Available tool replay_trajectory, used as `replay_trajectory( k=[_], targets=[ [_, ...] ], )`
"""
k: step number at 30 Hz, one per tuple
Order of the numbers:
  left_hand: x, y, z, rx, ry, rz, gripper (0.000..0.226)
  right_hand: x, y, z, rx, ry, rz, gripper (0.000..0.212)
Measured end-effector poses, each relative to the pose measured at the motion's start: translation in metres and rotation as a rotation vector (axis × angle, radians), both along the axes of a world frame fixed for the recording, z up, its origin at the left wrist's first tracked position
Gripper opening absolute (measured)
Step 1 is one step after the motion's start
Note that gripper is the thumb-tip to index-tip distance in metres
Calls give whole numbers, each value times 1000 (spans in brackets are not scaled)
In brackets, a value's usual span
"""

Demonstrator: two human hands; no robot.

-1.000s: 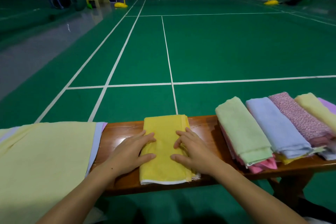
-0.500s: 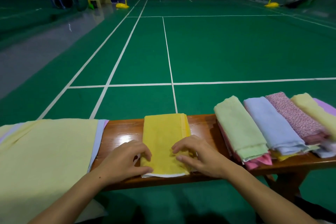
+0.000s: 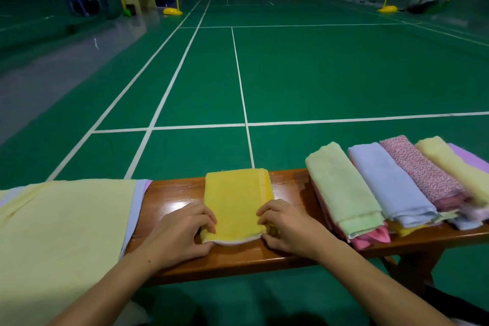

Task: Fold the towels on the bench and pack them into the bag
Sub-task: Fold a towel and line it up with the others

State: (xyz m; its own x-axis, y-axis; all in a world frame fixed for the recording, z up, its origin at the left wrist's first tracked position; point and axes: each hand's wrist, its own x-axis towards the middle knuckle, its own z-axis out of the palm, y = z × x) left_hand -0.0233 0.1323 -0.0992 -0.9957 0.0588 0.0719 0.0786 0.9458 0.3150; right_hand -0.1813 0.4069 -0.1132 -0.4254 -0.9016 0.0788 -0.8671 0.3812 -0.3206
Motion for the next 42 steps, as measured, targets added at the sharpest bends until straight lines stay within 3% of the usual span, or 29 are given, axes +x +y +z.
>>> replay_trajectory(
  k=[4,8,13,17,20,22,25,27,31,34,38,42],
  targets=[
    [-2,1,3,51,14,21,17,1,-5,4,24,82,11,36],
    [1,0,10,261,-30,73,6,4,-5,14,1,18,15,39],
    [8,6,20,472,-105,116,4,13,3,29,-6,-247,-63,25],
    [15,12,31,671,-156,141,14,16,8,31,-95,-570,-111,40],
    [17,13,38,915,-185,126,36,12,6,28,-182,-816,-204,47],
    [17,17,39,1007,-231,143,26,11,2,27,-293,-1021,-291,47],
    [11,22,34,1017,-261,153,59,9,-5,25,-465,-1196,-412,43],
    [6,21,32,1005,-219,167,59,8,-9,27,-556,-1254,-462,39],
    [-3,24,26,1075,-157,226,51,4,-9,26,-544,-1101,-345,42],
    [-11,25,19,1166,-124,287,44,0,-12,18,-532,-896,-375,41],
    [-20,27,16,1144,-40,383,29,-6,-24,10,-566,-636,-419,37],
    [-30,24,7,1020,18,445,24,-8,-35,11,-524,-697,-497,49]
  ],
)
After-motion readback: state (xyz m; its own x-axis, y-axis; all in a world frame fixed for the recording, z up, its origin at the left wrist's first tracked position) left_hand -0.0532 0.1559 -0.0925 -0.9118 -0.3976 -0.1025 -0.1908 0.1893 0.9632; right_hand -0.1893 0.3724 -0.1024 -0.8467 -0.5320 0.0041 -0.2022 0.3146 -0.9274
